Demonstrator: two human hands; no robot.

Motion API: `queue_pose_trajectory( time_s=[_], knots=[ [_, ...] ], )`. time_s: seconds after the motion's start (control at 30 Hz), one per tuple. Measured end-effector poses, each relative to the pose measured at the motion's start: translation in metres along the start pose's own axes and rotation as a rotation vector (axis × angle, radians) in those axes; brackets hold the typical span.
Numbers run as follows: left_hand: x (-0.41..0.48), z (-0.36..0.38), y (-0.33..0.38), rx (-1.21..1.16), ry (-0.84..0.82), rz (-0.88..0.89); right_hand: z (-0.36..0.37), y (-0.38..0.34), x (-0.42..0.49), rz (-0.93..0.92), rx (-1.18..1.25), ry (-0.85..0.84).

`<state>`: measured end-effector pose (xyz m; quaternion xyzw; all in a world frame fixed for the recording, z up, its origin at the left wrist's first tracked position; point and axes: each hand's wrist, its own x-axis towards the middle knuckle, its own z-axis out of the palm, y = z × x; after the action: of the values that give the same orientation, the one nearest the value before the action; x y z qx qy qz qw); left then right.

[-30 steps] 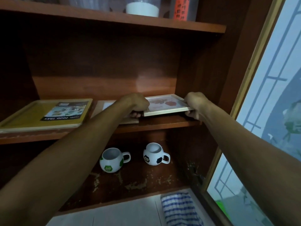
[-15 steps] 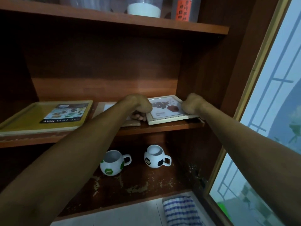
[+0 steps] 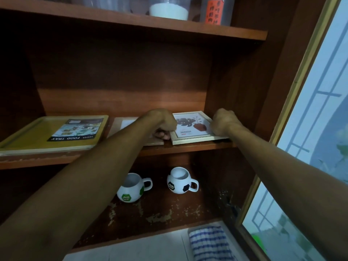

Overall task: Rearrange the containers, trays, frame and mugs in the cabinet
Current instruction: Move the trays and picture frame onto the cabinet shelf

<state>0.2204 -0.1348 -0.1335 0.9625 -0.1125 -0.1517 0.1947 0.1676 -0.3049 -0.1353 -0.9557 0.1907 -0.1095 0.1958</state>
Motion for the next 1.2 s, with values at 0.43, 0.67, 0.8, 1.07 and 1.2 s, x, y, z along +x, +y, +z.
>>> queue_pose_trajectory(
  time_s=[0.43,0.67,0.8,1.07,1.2],
  knots=[
    [-0.007,0.003,0.002,-0.005,0.019,-0.012,0.011,0.008,-0.002,-0.034,0.083,0.078],
    [-0.019,0.001,0.007,-0.108,0.05,-0.018,0.007,0.01,-0.014,-0.105,0.151,0.077],
    [-0.031,-0.003,0.01,-0.124,0.052,-0.054,0.003,0.007,-0.022,-0.16,0.166,0.101],
    [-0.065,-0.002,0.014,-0.122,0.168,-0.063,0.0,-0.002,-0.052,-0.314,0.153,0.108],
    [-0.089,0.006,0.009,-0.093,0.242,-0.063,0.006,-0.005,-0.066,-0.399,0.126,0.086]
  ],
)
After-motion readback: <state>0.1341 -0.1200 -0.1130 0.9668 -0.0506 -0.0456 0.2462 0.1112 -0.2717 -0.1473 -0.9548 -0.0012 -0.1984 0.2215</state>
